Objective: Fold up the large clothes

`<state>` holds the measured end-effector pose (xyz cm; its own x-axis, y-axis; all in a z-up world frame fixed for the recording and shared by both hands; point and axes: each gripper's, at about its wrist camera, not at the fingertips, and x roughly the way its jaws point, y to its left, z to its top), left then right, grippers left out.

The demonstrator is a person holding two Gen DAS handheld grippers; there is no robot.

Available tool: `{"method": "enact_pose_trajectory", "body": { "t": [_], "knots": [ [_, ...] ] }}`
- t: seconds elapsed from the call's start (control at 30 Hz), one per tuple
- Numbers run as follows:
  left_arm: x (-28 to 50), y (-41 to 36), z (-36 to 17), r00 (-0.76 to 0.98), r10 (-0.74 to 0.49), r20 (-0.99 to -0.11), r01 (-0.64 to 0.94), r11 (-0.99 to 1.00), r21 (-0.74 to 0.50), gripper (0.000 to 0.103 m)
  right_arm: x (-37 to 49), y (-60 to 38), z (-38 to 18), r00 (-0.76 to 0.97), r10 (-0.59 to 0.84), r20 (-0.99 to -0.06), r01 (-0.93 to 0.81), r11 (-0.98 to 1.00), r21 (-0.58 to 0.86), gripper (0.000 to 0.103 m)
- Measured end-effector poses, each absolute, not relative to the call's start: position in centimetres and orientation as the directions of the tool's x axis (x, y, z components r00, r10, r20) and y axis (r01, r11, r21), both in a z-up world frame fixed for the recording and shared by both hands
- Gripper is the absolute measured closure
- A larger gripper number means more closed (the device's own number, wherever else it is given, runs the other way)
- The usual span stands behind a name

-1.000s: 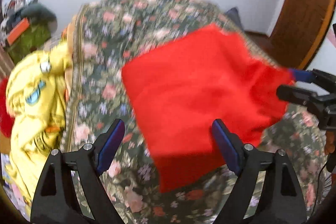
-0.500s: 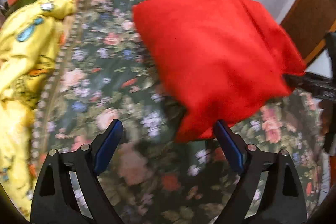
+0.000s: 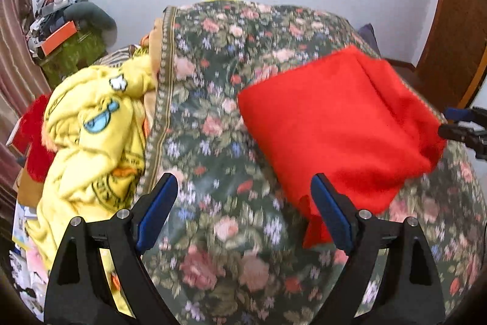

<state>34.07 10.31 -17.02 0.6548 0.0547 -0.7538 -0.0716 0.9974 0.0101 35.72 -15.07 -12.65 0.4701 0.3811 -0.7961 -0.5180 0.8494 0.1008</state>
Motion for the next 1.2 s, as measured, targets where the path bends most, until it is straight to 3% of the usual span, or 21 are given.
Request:
{"method": "enact_pose_trajectory", "body": {
  "t": [0.23, 0.4, 0.7, 1.13, 1.2],
  "knots": [
    [39.2, 10.6, -18.2, 0.610, -0.085, -0.788, -0.052, 0.988, -0.147, 0.014, 39.3, -13.5, -14.1, 0.418, 0.444, -0.793, -0.521, 0.832, 0.191, 0.023],
    [42.2, 10.7, -21.5, 0.514, -0.262, -0.817, -0.062, 0.938, -0.340, 0.014, 42.2, -13.4, -17.2, 0.307, 0.460, -0.833, -0.477, 0.832, 0.283, 0.023],
    [45.3, 12.9, -26.5, 0.415, -0.537, -0.735, -0.156, 0.754, -0.639, 0.014, 44.7, -13.4, -19.3, 0.160, 0.561, -0.812, -0.476, 0.765, 0.434, 0.021],
    [47.6, 13.5, -30.0, 0.354, -0.705, -0.614, -0.226, 0.573, -0.788, 0.014, 46.2, -11.8, -19.9, 0.063, 0.658, -0.750, -0.462, 0.686, 0.563, 0.021],
    [47.6, 13.4, -29.8, 0.356, -0.703, -0.615, -0.217, 0.579, -0.786, 0.015, 46.1, -11.3, -20.2, 0.004, 0.689, -0.725, -0.445, 0.651, 0.616, 0.036]
  ]
}}
